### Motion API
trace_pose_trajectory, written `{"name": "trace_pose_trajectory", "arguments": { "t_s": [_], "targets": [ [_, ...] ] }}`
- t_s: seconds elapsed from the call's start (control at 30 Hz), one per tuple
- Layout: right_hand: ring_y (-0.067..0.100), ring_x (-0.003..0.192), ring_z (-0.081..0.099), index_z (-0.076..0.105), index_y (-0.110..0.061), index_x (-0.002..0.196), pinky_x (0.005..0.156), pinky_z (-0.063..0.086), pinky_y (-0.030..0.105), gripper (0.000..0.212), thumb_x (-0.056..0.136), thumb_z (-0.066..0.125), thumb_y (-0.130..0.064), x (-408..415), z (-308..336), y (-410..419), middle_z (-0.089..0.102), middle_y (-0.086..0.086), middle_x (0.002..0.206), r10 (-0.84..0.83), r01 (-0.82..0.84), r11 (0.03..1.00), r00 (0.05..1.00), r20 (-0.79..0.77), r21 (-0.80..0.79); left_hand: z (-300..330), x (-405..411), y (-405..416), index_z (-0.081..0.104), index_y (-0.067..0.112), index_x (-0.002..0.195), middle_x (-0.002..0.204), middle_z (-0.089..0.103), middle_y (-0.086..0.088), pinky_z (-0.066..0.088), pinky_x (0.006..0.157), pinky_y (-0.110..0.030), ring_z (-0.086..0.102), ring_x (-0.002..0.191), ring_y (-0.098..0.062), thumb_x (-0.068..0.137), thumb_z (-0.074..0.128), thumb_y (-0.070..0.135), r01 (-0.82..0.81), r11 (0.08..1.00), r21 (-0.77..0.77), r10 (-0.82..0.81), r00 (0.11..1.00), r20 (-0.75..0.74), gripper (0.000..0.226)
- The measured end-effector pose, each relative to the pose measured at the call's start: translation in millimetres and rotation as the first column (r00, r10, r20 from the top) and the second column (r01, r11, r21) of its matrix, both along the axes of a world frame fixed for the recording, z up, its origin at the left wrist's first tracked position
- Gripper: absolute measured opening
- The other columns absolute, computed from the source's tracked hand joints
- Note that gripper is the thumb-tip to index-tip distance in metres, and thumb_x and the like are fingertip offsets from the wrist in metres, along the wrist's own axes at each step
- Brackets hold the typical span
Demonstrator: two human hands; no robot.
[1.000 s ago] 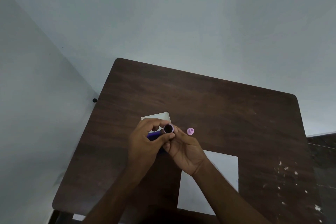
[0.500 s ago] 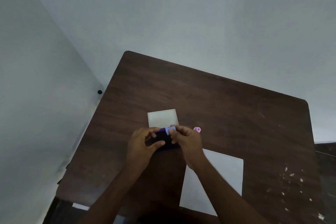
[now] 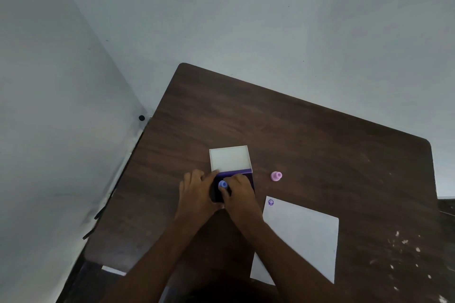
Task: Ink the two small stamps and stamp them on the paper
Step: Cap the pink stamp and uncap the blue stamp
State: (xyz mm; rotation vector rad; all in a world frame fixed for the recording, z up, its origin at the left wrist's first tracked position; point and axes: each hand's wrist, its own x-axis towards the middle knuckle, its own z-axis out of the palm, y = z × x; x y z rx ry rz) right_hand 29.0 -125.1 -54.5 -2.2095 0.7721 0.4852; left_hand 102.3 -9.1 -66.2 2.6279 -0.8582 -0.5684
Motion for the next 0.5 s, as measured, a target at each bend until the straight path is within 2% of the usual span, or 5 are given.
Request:
{"name": "trace_pose_trajectory", "arguments": {
  "t_s": [0.13,0.23,0.37,0.5],
  "targets": [
    [0.026,0.128,0.041,0.044,-0.009,0.133,0.112,0.027,0.035,0.05,0.088,0.065,-0.019,4.2,-4.3,4.9,0.046,0.012,0.14,0.104,-0.11,0.987,0.993,-0.051,-0.119,0.2,2.0,1.7,0.042,0.034,0.138,0.113,0.049,-0.002,0.036,0.082,-0.032,0.04,0.101,-0.018,0.058,0.071,0.064,-0.004,1.0,-0.007,0.004,1.0,0.001,0.091],
    [0.026,0.128,0.04,0.043,-0.009,0.134,0.112,0.026,0.034,0.051,0.089,0.064,-0.019,9.8,-3.6,6.0,0.045,0.012,0.14,0.13,-0.143,0.98,0.987,-0.099,-0.138,-0.2,1.8,2.0,0.04,0.035,0.139,0.112,0.048,-0.002,0.036,0.082,-0.032,0.04,0.1,-0.018,0.059,0.071,0.064,-0.004,1.0,-0.01,0.004,1.0,-0.005,0.091],
    [0.031,0.13,0.039,0.041,-0.008,0.133,0.11,0.028,0.037,0.045,0.092,0.058,-0.015,11.3,-4.2,7.7,0.044,0.016,0.138,0.109,-0.116,0.982,0.993,-0.055,-0.151,-1.0,1.7,1.6,0.038,0.035,0.141,0.115,0.048,-0.002,0.036,0.084,-0.032,0.04,0.102,-0.018,0.061,0.07,0.064,-0.008,1.0,-0.006,0.008,1.0,-0.022,0.091],
    [0.027,0.134,0.034,0.034,-0.011,0.14,0.115,0.021,0.036,0.059,0.09,0.062,-0.02,19.3,-4.1,5.7,0.037,0.011,0.147,0.213,-0.259,0.951,0.945,-0.247,-0.167,0.4,0.3,0.7,0.04,0.034,0.139,0.114,0.049,-0.001,0.034,0.081,-0.031,0.04,0.101,-0.018,0.063,0.071,0.061,-0.004,1.0,-0.007,0.004,1.0,-0.008,0.087]
  ]
}}
